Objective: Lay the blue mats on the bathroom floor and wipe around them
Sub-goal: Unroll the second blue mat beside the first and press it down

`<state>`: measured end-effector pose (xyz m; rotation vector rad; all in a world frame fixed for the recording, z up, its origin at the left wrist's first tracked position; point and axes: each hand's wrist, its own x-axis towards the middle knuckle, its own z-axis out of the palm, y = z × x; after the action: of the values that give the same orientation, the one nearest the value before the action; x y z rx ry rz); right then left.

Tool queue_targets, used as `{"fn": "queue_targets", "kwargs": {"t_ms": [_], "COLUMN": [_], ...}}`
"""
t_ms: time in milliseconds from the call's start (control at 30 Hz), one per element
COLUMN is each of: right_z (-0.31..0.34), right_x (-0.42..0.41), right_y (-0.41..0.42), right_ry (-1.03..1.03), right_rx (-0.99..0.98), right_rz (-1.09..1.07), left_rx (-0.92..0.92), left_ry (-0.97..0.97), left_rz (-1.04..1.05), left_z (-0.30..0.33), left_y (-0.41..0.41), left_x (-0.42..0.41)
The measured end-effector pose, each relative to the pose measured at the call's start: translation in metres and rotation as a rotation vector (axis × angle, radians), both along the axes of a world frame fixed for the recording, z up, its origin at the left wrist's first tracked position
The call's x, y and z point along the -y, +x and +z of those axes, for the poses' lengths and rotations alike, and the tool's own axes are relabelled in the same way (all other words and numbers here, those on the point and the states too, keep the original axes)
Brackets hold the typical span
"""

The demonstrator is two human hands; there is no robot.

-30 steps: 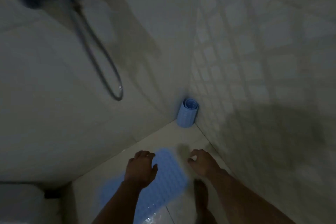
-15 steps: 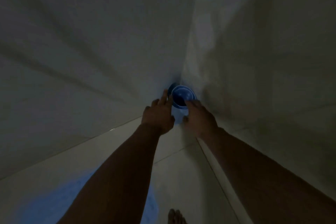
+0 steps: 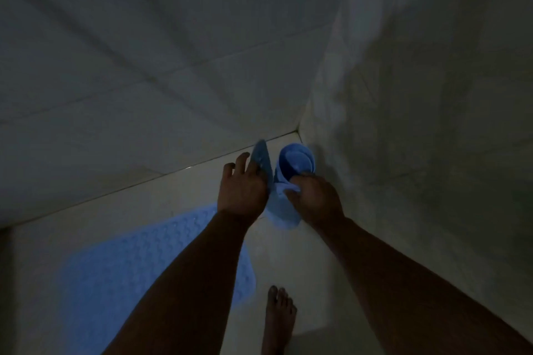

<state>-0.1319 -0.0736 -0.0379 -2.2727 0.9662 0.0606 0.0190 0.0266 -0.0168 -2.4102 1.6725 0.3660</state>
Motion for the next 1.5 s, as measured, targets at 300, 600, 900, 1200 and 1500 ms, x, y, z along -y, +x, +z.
{"fn": "queue_targets", "kwargs": {"t_ms": [300,600,900,1200,1500], "right_z": [0.190,0.410,0.476,0.503,0.418], "right_x": [-0.160,-0.365,-0.514,-0.561,-0.525], "right_y": [-0.011,-0.059,-0.070,-0.076,-0.159], "right_ry": [0.058,-0.313,-0.618,-0.334,-0.153], "right_rx": [-0.251,-0.357,-0.340,-0.210,-0.558], "right_rz": [0.184,0.444,0.481,0.619,0.472], "left_rx": [0.001,0.164,0.326,0.245,0.170], "left_ry": [0.065,-0.141,-0.203,0.015,-0.218], "left_rz": [-0.110,-0.171,-0.093,0.070,0.150], "left_z": [0.170,0.422,0.525,0.547,0.515], "left_y": [-0.017,-0.073,-0.046,-0.037,-0.088], "left_x": [-0.171,-0.451,-0.640,-0.724,-0.714]}}
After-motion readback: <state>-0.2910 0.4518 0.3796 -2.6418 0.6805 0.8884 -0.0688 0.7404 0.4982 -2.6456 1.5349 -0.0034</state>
